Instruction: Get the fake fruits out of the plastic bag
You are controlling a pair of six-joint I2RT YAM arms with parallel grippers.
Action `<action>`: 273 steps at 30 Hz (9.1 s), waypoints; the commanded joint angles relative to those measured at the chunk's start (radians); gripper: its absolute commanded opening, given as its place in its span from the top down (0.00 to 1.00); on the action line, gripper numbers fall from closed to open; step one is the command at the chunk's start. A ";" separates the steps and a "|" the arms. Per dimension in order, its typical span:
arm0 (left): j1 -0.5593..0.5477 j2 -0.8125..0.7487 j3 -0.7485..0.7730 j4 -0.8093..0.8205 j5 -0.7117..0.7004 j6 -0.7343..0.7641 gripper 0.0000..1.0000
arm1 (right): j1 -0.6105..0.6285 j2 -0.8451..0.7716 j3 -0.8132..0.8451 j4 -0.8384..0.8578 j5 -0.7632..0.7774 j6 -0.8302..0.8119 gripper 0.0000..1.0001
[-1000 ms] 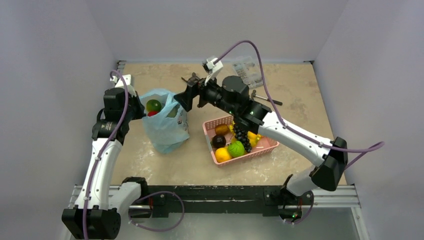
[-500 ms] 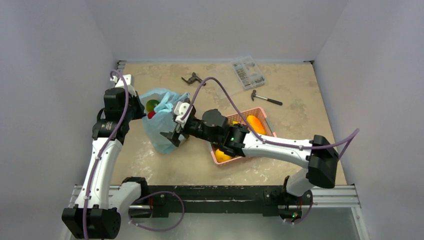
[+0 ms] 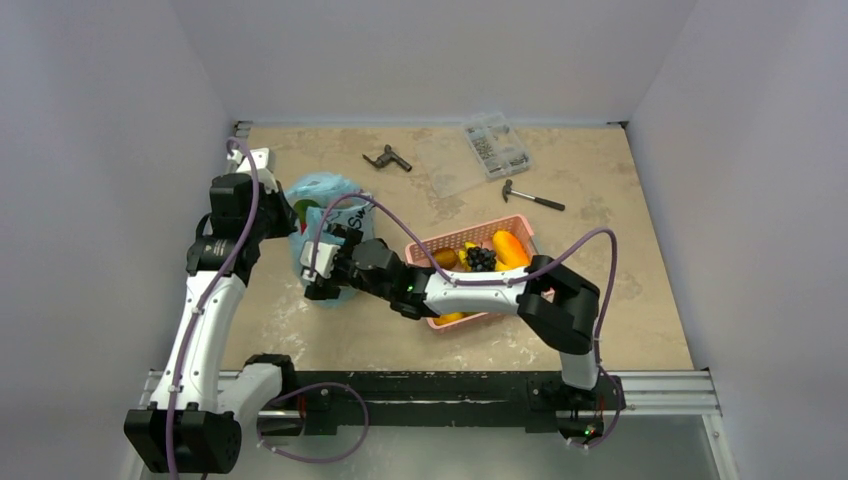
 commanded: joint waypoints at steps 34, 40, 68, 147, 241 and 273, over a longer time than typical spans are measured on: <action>0.007 -0.071 -0.019 0.077 -0.061 -0.009 1.00 | 0.007 -0.458 -0.016 -0.137 -0.213 0.246 0.01; 0.007 -0.063 -0.022 0.074 -0.049 -0.022 1.00 | 0.008 -0.215 0.134 -0.086 -0.132 0.033 0.01; 0.007 -0.045 -0.020 0.053 -0.080 -0.032 1.00 | -0.075 0.172 -0.073 0.537 -0.467 1.134 0.44; 0.007 -0.311 -0.040 -0.425 -0.151 -0.260 1.00 | -0.339 0.315 0.741 -0.188 0.161 0.186 0.88; 0.007 0.158 0.079 -0.120 -0.064 -0.004 1.00 | 0.088 -0.111 -0.102 -0.325 -0.125 0.597 0.66; -0.032 0.160 0.070 -0.173 0.048 0.026 1.00 | -0.014 -0.070 0.230 -0.404 0.091 0.589 0.68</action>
